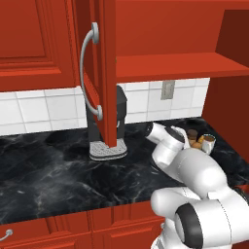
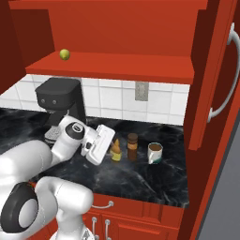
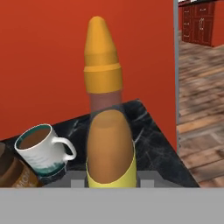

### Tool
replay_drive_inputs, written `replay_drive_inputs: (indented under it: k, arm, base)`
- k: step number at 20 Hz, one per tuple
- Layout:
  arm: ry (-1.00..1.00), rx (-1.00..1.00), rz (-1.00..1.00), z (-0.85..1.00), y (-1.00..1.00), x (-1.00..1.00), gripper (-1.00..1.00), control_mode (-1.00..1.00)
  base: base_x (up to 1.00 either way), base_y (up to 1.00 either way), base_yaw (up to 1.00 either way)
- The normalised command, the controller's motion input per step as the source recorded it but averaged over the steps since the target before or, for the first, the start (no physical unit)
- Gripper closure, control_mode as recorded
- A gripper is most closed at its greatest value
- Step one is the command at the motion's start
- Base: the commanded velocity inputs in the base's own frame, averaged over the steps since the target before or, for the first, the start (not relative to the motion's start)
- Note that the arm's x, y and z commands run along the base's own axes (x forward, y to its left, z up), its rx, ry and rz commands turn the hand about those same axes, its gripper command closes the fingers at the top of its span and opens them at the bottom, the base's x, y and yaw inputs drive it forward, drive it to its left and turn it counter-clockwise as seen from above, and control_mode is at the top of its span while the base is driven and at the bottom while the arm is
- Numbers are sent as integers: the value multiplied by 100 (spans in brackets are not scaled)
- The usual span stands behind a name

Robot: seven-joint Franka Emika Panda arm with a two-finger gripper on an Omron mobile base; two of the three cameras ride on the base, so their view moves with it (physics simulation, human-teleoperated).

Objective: Pick the cinnamon and honey bottle from the cabinet and place them next to the mug.

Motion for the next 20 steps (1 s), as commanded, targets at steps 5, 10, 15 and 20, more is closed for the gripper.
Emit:
replay_drive_inputs:
  k: [5, 10, 15, 20]
  arm:
    - [-18, -4, -18, -43, 18, 0, 100, -100]
    - [-13, -6, -15, -44, 13, 0, 100, -100]
    - [-1, -9, -8, -6, 0, 0, 100, -100]
    - [0, -10, -10, -20, 0, 2, 100, -100]
  base:
    - [0, 0, 0]
    - [0, 0, 0]
    - [0, 0, 0]
    - [0, 0, 0]
